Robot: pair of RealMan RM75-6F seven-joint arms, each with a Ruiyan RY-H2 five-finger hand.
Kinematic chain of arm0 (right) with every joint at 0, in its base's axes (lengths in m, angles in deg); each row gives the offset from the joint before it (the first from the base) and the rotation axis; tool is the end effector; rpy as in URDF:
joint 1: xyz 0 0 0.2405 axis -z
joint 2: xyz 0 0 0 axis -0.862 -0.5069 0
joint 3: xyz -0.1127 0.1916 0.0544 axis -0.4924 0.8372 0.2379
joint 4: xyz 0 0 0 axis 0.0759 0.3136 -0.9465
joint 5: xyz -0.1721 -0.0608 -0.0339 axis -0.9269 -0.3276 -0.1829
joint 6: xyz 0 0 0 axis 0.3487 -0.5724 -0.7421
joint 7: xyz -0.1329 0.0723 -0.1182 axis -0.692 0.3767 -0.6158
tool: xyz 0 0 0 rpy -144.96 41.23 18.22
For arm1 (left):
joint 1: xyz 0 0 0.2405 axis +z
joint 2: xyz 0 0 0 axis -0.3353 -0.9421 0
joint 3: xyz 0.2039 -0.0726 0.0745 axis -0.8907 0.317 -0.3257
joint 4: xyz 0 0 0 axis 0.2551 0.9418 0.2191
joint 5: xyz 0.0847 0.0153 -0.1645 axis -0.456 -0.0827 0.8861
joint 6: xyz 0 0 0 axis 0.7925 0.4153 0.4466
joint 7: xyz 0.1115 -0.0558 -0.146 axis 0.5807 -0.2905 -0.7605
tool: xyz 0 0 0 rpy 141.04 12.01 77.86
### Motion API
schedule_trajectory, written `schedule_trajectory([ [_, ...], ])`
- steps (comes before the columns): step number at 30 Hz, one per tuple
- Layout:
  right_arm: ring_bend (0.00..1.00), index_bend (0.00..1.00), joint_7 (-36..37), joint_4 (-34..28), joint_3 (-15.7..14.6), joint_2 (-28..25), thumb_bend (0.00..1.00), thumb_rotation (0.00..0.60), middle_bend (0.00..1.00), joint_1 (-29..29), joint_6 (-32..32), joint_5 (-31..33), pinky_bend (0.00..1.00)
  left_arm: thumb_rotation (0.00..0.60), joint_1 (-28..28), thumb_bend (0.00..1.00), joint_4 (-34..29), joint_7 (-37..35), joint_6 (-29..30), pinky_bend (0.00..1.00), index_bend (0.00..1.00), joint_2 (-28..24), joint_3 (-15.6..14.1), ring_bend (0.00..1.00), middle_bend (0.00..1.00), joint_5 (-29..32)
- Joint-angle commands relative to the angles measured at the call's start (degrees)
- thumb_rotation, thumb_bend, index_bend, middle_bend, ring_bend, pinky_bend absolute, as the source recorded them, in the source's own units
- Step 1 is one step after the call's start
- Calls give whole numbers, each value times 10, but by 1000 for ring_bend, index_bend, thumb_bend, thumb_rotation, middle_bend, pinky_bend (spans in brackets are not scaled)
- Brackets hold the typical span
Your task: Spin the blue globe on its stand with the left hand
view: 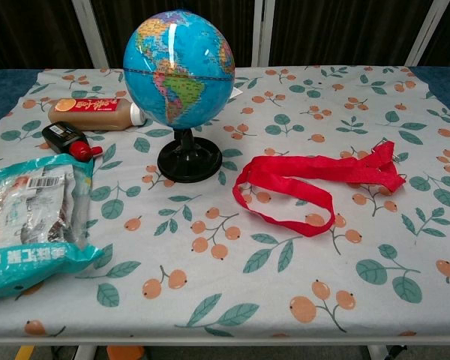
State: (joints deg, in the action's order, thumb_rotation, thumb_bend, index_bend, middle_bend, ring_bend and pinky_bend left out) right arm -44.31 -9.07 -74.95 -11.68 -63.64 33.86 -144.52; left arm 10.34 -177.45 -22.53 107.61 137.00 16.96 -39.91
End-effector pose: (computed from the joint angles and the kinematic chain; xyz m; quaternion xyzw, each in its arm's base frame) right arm -0.2790 -0.2189 0.1630 0.6302 -0.3471 0.3443 0.6032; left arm -0.2545 0.2470 0.1570 -0.6224 -0.3504 -0.3941 0.5783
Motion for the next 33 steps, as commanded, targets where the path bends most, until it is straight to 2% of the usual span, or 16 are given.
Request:
schedule_trajectory([
  [1, 0, 0, 2, 1, 0, -1, 256, 600, 0, 1, 1, -1, 0, 600, -1, 116, -2, 1, 0, 84, 146, -1, 0, 0, 113, -1],
  [11, 0, 0, 1, 0, 2, 3, 256, 600, 0, 1, 2, 2, 0, 600, -10, 116, -24, 7, -2, 84, 146, -15, 5, 0, 114, -12],
  [20, 0, 0, 6, 2, -1, -1, 256, 600, 0, 2, 0, -1, 0, 600, -39, 116, -69, 24, -10, 84, 145, -26, 11, 0, 114, -59],
  [27, 0, 0, 10, 8, -3, 1, 256, 600, 0, 2, -4, 1, 0, 600, -93, 116, -117, 53, -55, 84, 146, -28, 25, 0, 114, -99],
  [33, 0, 0, 13, 11, -2, 1, 256, 600, 0, 0, -8, 3, 0, 600, -144, 116, -132, 65, -105, 84, 146, 7, 37, 0, 113, -111],
])
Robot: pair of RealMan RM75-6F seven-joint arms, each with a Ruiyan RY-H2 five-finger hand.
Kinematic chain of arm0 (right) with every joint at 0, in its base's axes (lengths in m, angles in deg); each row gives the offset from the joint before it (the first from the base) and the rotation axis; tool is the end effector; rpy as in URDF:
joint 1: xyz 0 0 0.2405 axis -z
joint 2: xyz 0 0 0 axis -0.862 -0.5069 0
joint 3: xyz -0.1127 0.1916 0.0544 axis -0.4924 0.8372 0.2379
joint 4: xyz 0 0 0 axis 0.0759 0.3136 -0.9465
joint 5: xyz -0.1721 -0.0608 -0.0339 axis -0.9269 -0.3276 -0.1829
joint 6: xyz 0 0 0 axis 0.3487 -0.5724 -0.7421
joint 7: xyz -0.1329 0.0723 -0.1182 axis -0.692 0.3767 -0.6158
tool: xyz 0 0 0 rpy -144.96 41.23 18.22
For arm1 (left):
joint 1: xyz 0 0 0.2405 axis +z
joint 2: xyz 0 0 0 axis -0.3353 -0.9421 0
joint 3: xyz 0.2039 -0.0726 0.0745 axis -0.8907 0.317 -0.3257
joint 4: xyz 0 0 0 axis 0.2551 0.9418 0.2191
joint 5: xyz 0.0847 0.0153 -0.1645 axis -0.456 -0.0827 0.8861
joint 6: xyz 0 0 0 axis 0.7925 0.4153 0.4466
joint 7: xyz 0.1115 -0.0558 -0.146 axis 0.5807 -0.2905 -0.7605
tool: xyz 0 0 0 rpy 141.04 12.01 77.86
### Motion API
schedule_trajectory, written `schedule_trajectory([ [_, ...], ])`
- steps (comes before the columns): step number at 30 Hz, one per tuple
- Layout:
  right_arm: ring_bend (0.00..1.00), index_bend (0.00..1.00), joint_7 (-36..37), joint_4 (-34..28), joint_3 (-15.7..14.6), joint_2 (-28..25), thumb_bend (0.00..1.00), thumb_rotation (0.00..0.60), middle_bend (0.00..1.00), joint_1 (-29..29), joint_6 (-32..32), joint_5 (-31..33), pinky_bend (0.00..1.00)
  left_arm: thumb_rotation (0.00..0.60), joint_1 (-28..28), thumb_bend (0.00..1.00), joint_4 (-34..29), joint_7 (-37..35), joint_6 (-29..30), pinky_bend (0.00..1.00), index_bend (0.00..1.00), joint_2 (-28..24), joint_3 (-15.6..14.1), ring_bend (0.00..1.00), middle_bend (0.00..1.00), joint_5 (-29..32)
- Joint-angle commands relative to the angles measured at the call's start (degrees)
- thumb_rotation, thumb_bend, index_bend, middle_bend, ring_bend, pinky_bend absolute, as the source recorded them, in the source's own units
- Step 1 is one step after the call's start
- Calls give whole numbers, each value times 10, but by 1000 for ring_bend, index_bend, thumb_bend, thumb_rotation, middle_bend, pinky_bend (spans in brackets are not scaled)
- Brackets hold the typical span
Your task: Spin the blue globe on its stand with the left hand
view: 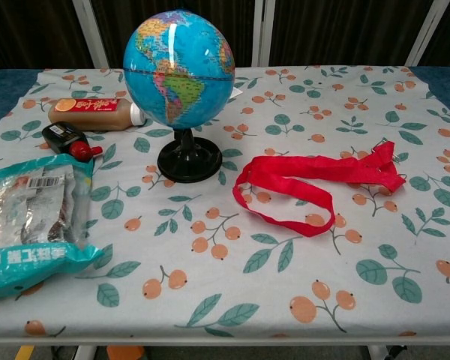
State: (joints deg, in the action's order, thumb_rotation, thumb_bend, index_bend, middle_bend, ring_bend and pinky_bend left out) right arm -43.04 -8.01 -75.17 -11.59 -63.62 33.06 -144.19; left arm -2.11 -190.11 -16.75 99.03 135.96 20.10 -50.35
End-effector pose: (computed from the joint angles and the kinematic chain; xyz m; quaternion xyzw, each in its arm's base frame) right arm -0.2849 -0.2182 0.1616 0.6305 -0.3553 0.3393 0.6009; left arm -0.1234 0.2739 0.1233 -0.7182 -0.2608 -0.4821 0.4286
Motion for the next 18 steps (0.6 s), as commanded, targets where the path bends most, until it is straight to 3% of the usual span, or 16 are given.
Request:
schedule_trajectory([
  [1, 0, 0, 1, 1, 0, 0, 256, 600, 0, 0, -1, 0, 0, 600, -28, 116, -4, 10, -28, 84, 146, 25, 8, 0, 113, -7],
  [18, 0, 0, 13, 13, 1, -1, 256, 600, 0, 0, -3, 5, 0, 600, -135, 116, 40, 31, -100, 84, 146, 134, 40, 0, 114, -1],
])
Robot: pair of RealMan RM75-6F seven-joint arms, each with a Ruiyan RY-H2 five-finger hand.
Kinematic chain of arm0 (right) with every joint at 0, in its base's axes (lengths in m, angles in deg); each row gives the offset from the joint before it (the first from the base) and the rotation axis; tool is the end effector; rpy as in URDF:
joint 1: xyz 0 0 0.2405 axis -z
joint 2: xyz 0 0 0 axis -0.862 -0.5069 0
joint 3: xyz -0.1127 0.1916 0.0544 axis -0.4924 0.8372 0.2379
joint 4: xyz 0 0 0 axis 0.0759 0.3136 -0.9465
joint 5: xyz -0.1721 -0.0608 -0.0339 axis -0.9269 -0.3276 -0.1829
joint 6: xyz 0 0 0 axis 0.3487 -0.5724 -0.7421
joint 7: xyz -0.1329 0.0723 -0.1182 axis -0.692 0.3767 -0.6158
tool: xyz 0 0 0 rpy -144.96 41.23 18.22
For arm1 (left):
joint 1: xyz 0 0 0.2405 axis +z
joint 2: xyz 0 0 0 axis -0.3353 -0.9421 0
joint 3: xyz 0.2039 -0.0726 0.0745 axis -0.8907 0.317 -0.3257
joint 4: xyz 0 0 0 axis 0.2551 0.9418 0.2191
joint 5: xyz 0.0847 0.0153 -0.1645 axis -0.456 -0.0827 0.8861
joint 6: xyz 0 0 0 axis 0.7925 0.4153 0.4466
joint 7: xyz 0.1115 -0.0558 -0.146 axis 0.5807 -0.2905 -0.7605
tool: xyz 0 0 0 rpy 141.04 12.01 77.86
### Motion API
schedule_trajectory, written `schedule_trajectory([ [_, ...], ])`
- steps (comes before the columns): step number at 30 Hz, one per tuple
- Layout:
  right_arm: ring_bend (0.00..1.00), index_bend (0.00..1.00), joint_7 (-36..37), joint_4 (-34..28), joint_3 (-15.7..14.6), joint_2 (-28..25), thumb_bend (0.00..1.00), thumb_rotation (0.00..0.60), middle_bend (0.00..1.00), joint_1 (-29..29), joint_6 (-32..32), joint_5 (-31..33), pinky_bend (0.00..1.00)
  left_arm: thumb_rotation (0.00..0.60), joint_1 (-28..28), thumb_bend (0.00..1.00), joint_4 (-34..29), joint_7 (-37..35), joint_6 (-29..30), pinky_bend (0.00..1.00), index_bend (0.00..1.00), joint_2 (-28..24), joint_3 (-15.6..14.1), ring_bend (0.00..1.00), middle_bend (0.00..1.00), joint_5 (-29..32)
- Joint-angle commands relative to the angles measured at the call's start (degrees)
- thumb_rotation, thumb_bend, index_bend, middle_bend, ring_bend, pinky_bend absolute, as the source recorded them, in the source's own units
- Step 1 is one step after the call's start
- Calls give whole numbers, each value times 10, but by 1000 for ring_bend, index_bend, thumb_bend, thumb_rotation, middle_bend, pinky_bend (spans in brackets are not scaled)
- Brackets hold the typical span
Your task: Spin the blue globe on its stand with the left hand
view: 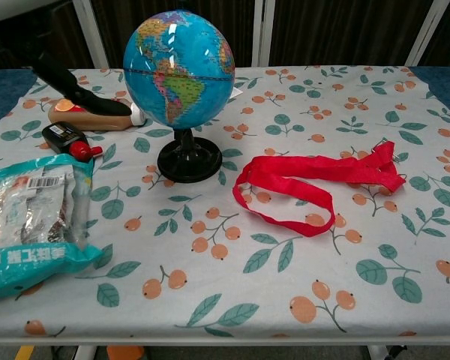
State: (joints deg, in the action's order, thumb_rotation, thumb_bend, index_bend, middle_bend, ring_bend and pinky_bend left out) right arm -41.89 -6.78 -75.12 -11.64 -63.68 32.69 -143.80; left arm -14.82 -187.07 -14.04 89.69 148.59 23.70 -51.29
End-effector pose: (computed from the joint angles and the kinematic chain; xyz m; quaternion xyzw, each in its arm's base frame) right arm -0.2902 -0.2189 0.1635 0.6292 -0.3577 0.3360 0.6027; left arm -0.0374 0.2875 0.0598 -0.7606 -0.2102 -0.5271 0.3156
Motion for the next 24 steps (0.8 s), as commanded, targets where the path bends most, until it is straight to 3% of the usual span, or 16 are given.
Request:
schedule_trajectory([
  [1, 0, 0, 3, 2, 1, -1, 256, 600, 0, 0, 0, 2, 0, 600, -10, 115, 15, 7, -9, 84, 145, 11, 5, 0, 114, 14],
  [24, 0, 0, 0, 4, 2, 1, 257, 600, 0, 0, -3, 7, 0, 600, -17, 116, 34, 24, 3, 83, 137, 17, -15, 0, 108, 55],
])
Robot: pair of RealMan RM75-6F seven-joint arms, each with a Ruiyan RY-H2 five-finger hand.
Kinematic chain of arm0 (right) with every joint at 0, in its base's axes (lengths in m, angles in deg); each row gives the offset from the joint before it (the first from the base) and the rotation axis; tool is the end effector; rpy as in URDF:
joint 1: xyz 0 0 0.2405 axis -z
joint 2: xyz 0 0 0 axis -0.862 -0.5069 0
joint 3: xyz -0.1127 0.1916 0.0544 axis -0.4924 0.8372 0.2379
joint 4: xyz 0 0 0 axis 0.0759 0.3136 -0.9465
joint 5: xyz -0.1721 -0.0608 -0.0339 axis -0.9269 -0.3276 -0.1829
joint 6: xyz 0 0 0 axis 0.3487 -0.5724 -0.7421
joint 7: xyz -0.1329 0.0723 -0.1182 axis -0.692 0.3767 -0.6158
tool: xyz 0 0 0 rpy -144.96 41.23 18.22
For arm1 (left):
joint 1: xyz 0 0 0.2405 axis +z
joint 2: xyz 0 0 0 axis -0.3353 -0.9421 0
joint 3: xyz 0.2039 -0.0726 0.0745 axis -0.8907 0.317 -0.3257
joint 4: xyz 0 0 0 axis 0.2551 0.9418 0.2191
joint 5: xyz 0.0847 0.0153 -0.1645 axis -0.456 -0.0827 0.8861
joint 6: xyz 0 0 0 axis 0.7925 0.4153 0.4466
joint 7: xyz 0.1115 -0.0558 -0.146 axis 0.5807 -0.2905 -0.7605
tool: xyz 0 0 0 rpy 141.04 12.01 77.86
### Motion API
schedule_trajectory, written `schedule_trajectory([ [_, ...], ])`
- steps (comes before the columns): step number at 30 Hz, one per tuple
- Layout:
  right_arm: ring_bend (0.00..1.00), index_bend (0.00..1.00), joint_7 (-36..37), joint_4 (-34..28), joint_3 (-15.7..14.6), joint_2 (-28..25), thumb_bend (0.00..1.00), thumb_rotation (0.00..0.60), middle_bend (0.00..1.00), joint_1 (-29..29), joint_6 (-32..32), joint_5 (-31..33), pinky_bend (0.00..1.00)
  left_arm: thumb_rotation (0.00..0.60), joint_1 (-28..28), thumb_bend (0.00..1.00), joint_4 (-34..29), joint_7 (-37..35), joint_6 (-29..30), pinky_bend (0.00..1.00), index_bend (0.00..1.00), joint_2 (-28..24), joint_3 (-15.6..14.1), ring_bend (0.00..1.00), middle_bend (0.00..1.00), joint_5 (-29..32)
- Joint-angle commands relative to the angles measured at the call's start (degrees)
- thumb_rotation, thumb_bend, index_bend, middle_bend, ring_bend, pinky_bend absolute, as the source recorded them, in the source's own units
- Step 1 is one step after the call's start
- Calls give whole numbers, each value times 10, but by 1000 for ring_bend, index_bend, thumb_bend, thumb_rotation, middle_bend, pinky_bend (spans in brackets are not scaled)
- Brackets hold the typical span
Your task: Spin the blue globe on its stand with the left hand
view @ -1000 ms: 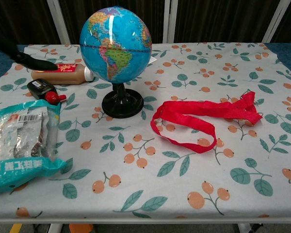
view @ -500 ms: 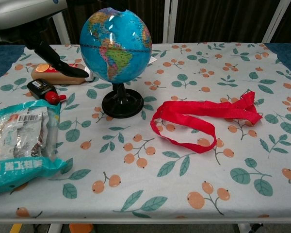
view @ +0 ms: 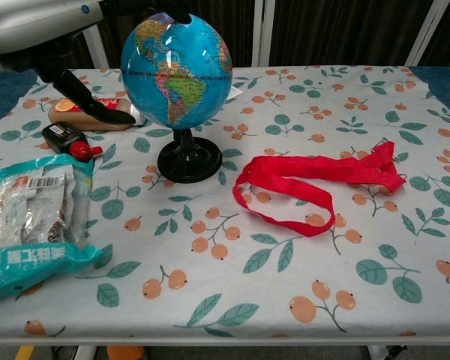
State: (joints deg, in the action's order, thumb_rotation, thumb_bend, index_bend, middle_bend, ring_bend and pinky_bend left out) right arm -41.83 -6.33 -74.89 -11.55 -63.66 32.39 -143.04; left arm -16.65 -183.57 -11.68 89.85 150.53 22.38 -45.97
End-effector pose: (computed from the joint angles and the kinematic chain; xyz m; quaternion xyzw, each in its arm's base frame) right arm -0.2939 -0.2197 0.1648 0.6259 -0.3596 0.3317 0.6074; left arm -0.0513 0.3025 0.0483 -0.7629 -0.2216 -0.5002 0.3444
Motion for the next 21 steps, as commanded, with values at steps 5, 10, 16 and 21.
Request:
schedule_trajectory([
  [5, 0, 0, -3, -1, 0, 1, 257, 600, 0, -1, 0, -1, 0, 600, 11, 115, -6, 5, 14, 83, 137, -16, -8, 0, 116, 6],
  [10, 0, 0, -7, -3, 0, 2, 258, 600, 0, -1, 1, -2, 0, 600, 33, 115, -14, 10, 36, 84, 137, -42, -18, 0, 141, 15],
  [16, 0, 0, -13, -7, 0, 2, 264, 600, 0, -2, 2, -3, 0, 600, 58, 115, -19, 4, 63, 83, 137, -73, -21, 0, 162, 29],
  [21, 0, 0, -16, -9, 0, 3, 264, 600, 0, -2, 2, -5, 0, 600, 60, 115, -24, 0, 82, 83, 137, -81, -15, 0, 161, 14],
])
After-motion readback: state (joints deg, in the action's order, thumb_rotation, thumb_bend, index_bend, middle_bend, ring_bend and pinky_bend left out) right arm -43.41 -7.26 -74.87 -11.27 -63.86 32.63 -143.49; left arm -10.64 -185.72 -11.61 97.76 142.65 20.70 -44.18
